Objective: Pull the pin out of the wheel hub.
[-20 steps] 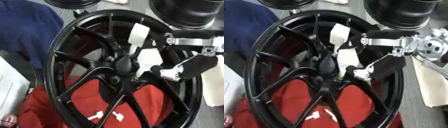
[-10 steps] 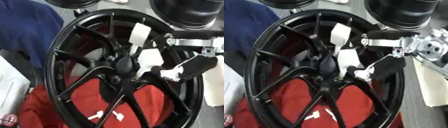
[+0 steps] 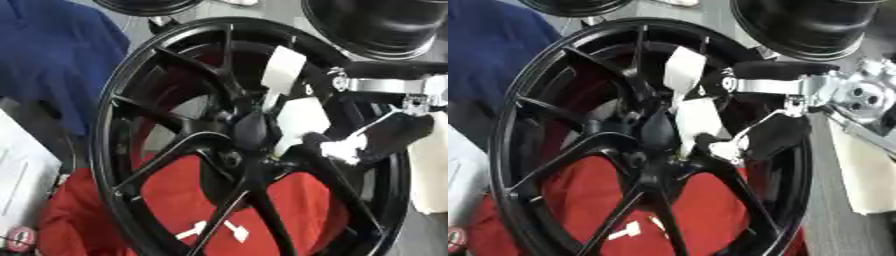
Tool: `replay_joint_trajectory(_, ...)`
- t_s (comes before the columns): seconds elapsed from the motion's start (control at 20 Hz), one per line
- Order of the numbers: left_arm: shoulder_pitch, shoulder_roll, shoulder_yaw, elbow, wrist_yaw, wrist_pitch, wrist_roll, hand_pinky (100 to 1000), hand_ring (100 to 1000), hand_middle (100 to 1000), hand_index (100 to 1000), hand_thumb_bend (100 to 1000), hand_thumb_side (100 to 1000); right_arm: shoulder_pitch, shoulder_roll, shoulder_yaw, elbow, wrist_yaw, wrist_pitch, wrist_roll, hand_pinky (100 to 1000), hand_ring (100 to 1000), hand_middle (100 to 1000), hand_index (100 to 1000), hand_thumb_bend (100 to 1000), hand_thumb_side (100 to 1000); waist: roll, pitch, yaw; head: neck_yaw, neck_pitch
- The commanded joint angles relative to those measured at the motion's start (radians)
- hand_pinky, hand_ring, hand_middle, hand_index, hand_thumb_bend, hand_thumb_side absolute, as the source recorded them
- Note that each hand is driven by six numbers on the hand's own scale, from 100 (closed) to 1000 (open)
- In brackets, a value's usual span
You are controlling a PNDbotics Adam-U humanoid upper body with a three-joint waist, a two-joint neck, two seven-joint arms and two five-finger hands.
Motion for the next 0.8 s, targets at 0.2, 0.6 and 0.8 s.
replay_joint_trajectory(0.2, -0.007, 0.008, -0.002, -0.022, -0.006, 0.002, -0.005, 783, 713, 650, 694, 157, 778, -0.007, -0.023, -0.012, -0.009, 0.012, 0.008, 0.003, 788, 887, 775, 829, 100, 359, 0.006, -0.014, 0.002, -0.003, -0.015)
replay_joint_trajectory(0.6, -0.005, 0.008, -0.001, -0.022, -0.006, 0.008, -0.007, 784, 713, 651, 694, 153, 781, -0.016, -0.019, -0.014, -0.009, -0.040, -0.007, -0.061, 771, 877, 614, 691, 100, 378, 0.005, -0.016, -0.002, 0.000, -0.012)
replay_joint_trajectory(0.8, -0.004, 0.008, 0.000, -0.022, -0.007, 0.009, -0.006, 784, 714, 652, 694, 151, 780, -0.019, -0.018, -0.016, -0.009, -0.062, -0.015, -0.100, 753, 842, 537, 600, 100, 324, 0.006, -0.019, -0.003, 0.000, -0.009)
